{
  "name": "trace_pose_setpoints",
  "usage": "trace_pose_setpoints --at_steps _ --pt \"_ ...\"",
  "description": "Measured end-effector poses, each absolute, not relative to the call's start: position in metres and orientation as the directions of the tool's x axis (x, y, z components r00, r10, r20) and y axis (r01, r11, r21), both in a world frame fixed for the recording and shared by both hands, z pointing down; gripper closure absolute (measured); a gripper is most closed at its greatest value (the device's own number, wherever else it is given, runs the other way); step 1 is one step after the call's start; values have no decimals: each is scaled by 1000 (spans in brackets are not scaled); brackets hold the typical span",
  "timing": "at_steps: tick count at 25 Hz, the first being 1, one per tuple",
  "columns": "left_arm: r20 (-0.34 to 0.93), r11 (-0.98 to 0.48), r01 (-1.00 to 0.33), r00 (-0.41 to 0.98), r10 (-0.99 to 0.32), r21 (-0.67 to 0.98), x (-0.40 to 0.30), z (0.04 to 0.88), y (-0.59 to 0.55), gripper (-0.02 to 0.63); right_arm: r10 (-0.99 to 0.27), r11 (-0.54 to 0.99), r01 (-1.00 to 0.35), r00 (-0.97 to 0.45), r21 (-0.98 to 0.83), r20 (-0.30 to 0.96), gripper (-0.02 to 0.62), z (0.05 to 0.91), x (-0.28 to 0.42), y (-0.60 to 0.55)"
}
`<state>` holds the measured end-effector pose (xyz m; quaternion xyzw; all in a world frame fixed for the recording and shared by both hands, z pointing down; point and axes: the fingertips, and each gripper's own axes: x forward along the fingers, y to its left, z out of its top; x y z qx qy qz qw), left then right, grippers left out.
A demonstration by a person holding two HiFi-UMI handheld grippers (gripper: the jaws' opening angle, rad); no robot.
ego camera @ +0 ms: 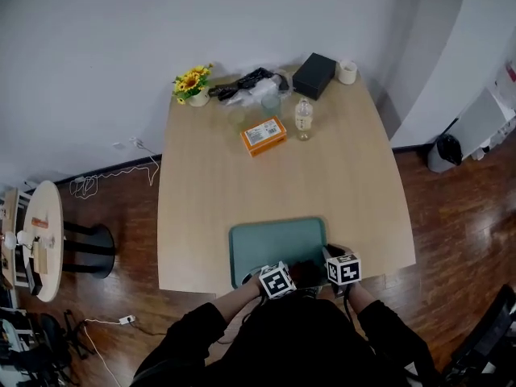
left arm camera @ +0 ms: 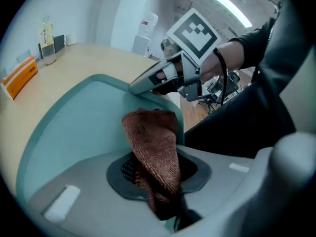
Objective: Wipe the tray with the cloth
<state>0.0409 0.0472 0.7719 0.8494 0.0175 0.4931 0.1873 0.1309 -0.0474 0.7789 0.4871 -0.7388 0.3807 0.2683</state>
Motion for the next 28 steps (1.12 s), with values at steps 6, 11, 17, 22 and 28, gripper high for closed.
trace_pose_setpoints --at_steps 6,11,17,22,28 --pt "909 -957 -267 417 -11 111 2 776 -87 525 -518 238 -925 -380 -298 766 557 778 129 -52" --pt "926 -964 -264 370 -78 24 -19 773 -130 526 -521 239 -927 -374 -290 767 557 778 130 -51" --pt "917 -990 -144 394 -62 -5 -12 773 -64 526 -519 234 -928 -373 -291 769 557 779 131 -50" --pt "908 -999 17 415 54 51 -4 773 22 526 -528 232 -929 -369 -288 765 557 778 134 -55" --pt "892 -992 76 434 125 102 -4 776 62 528 -528 227 -931 -364 -286 767 557 779 134 -55"
